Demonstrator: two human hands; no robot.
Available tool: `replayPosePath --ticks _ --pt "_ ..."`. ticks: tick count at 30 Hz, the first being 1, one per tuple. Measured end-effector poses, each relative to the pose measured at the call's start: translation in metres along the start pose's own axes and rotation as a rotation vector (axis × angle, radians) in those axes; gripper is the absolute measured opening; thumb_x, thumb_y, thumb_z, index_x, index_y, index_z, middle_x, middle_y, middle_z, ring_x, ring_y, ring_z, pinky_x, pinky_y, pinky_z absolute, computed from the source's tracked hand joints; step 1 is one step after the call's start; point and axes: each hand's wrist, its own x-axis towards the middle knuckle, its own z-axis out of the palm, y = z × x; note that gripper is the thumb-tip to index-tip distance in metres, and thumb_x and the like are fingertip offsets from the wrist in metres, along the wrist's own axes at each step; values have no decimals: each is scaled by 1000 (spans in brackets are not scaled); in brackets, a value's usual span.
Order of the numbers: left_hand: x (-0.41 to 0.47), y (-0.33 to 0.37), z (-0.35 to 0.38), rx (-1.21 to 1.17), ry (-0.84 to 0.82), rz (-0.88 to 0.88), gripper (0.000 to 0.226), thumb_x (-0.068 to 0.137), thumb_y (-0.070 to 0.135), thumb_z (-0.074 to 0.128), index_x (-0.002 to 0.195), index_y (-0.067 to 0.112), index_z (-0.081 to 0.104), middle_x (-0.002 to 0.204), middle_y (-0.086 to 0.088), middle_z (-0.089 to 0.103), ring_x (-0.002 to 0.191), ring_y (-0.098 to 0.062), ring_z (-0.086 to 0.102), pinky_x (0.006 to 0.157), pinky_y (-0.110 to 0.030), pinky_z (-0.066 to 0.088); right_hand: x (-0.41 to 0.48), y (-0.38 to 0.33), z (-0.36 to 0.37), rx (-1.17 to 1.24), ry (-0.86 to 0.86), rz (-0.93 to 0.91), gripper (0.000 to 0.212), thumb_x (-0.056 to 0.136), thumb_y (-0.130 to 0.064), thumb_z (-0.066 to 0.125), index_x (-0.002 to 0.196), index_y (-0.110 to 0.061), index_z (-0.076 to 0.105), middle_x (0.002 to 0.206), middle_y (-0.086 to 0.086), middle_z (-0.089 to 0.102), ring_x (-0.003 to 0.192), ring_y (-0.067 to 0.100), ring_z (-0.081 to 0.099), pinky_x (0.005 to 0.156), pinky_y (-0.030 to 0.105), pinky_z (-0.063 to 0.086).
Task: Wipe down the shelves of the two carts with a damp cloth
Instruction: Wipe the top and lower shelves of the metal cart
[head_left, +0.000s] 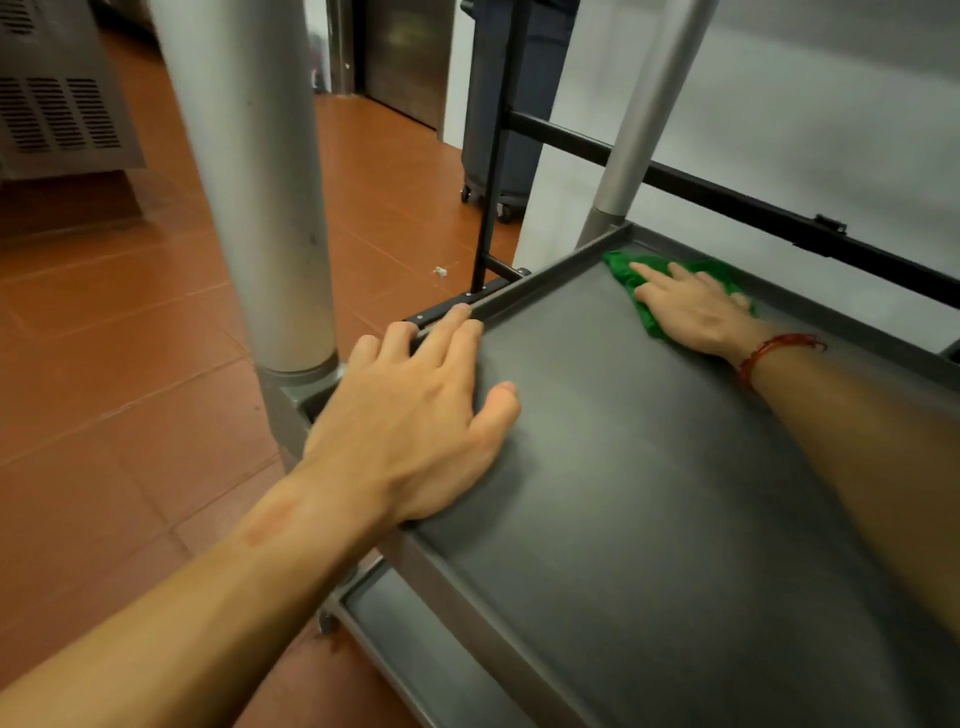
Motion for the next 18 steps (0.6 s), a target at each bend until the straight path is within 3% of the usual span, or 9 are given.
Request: replayPosePath --ticks 4,7,10,14,18 --pt "0 1 -2 12 -20 7 77 89 62 8 153 23 24 165 7 14 137 -23 32 105 -39 28 -47 -17 11 -135 34 -297 75 77 -76 -18 143 -52 9 168 -3 6 152 35 8 115 69 14" --pt "-1 1 -3 23 -21 11 80 87 63 6 153 23 27 165 6 17 137 -24 34 104 -40 31 -92 -28 12 -18 -13 -423 56 90 -61 4 146 -63 5 167 -7 1 153 23 -2 121 61 1" --pt "0 1 -1 20 -32 -1 80 88 64 7 150 24 35 162 7 24 133 -23 38 102 -39 33 -103 -23 3 14 -53 -483 54 93 -56 13 146 -63 7 167 -11 0 153 16 -5 123 52 -5" --pt "0 2 -2 -2 -42 -12 80 86 64 5 151 26 33 163 10 21 135 -19 35 104 -36 29 -60 3 1 3 -7 -333 60 91 -60 11 151 -55 10 167 -7 4 154 18 1 122 56 1" --pt "0 3 -1 2 -19 -4 82 82 63 -2 153 30 23 165 13 10 141 -15 26 106 -31 24 -20 42 -2 5 8 29 53 101 -62 19 152 -53 11 168 -1 5 153 29 4 120 61 3"
